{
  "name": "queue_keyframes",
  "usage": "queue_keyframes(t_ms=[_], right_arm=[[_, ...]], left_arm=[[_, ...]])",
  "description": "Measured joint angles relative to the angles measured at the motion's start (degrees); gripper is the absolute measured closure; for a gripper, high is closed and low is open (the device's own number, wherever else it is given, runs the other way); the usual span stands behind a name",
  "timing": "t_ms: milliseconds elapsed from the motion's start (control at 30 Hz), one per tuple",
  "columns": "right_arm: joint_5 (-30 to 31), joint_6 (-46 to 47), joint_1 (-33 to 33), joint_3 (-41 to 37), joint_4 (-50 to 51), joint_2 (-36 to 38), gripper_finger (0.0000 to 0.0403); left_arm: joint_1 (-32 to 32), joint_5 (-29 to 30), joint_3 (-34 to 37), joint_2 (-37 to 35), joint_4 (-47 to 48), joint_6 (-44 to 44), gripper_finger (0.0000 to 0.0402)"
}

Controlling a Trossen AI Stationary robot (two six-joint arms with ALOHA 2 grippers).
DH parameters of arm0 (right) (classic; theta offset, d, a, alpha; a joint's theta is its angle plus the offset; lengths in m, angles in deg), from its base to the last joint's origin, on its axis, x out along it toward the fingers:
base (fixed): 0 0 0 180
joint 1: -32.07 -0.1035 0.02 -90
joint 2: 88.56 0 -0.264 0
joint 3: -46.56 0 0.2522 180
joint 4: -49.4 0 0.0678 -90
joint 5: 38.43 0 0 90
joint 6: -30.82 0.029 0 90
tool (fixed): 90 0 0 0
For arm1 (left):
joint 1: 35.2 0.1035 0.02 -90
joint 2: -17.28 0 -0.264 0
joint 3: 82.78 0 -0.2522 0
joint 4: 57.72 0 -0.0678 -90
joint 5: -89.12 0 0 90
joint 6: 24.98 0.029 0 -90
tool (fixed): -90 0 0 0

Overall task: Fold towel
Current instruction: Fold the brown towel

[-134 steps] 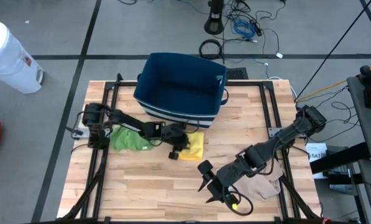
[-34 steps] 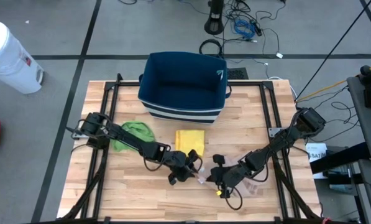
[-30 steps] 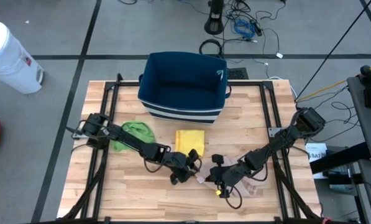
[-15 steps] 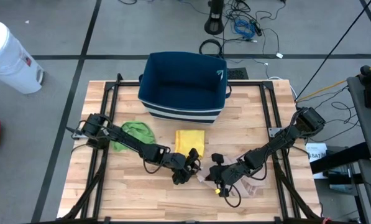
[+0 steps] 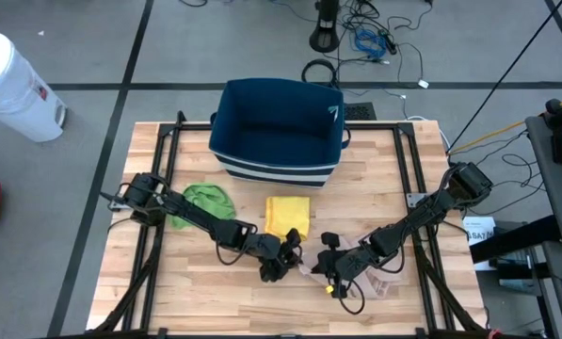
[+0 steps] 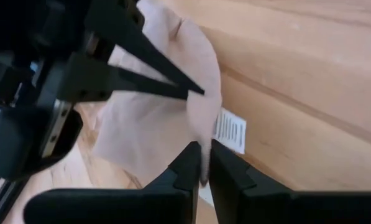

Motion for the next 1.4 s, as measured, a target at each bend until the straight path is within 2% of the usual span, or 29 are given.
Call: queue_keyframes(t_ms=[300,367,467,633,733,833,933,1133,1400], right_arm=[[-0.1,2.1,0.2,0.0,0.0,0.0,0.0402],[-0.1,2.2,0.2,0.0,0.0,0.0,0.0394],[0.1,2.5,-0.4,0.0,0.8,0.0,0.0367],[0.2,5.4,-1.9,0.1,4.4,0.7,0.0293],[0.2,7.6,-3.1,0.1,6.4,1.8,0.0253],[0.2,8.8,-4.7,0.1,6.6,2.9,0.0232],[0.1,10.3,-6.6,0.1,8.0,3.6,0.023],[0.0,16.3,-10.7,0.1,13.6,3.6,0.0252],[0.1,16.9,-14.4,0.1,4.5,3.5,0.0277]], left_arm=[[0.1,1.5,0.0,0.0,-0.5,1.5,0.0395],[0.0,3.3,0.0,0.0,-0.5,1.6,0.0397],[0.0,8.3,0.0,-0.2,-0.3,2.2,0.0398],[0.1,16.3,0.0,-1.2,2.0,3.7,0.0399],[0.0,20.8,0.0,-2.2,6.3,4.3,0.0399],[-0.1,23.4,0.0,-3.4,10.0,3.3,0.04],[0.0,24.2,0.0,-4.2,13.1,1.1,0.04],[0.3,24.4,0.0,-4.5,17.8,-2.3,0.0401],[0.9,24.4,0.0,-4.5,20.0,-5.0,0.0401]])
